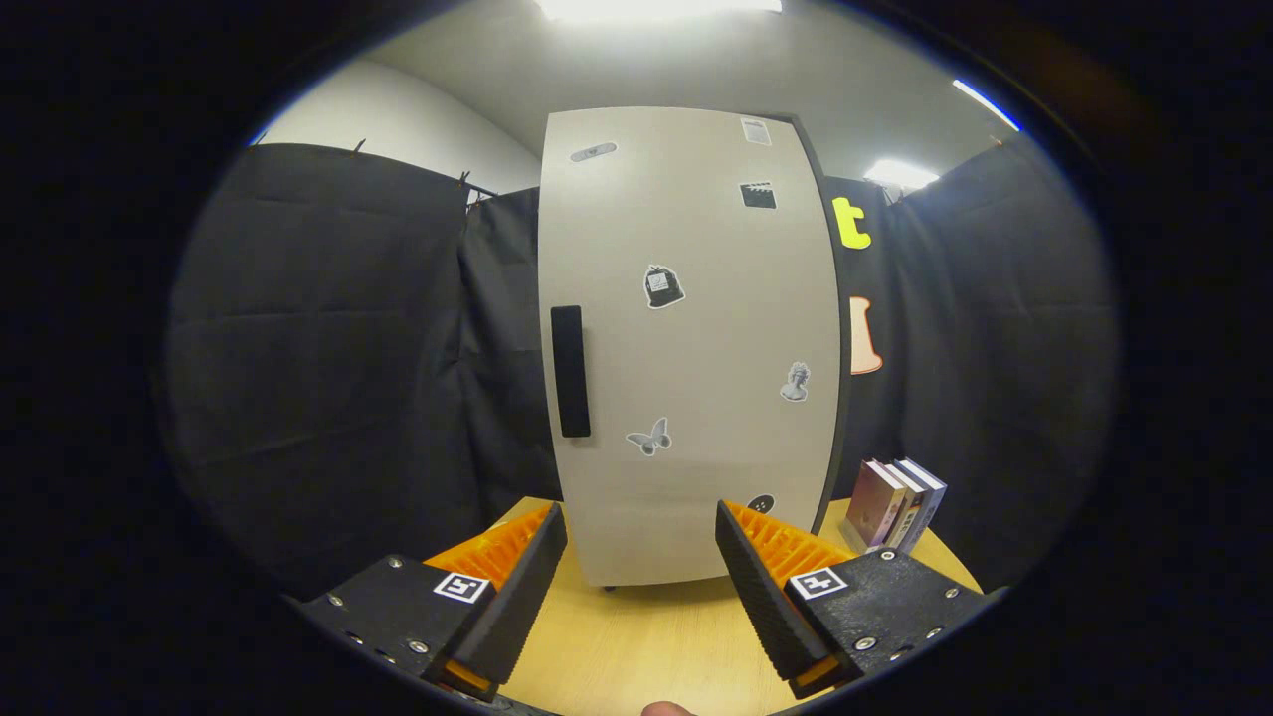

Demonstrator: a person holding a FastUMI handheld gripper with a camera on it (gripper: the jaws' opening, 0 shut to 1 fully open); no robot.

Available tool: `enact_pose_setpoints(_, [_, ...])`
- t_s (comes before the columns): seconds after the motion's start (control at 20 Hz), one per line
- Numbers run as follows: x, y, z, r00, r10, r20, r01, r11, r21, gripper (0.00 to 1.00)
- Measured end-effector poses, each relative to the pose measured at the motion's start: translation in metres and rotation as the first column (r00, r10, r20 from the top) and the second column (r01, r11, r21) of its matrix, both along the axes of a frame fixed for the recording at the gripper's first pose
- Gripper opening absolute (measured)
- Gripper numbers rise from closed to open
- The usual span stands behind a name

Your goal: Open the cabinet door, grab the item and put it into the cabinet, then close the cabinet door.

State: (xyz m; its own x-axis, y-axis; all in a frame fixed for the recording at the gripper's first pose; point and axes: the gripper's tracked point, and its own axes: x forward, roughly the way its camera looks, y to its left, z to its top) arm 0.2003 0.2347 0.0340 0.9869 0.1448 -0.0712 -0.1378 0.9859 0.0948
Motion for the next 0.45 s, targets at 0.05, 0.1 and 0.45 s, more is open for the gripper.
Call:
enact_pose_setpoints(0.05, [0.0003, -0.0013, -0.0005, 1.000, -0.005, 0.000, 0.005, 1.000, -0.004, 0.94])
enact_pose_setpoints(0.1, [0.0009, -0.0028, 0.0005, 1.000, -0.012, 0.003, 0.012, 1.000, -0.007, 0.94])
enact_pose_setpoints(0.45, [0.0038, -0.0071, 0.0030, 0.999, -0.038, 0.023, 0.038, 0.999, -0.016, 0.94])
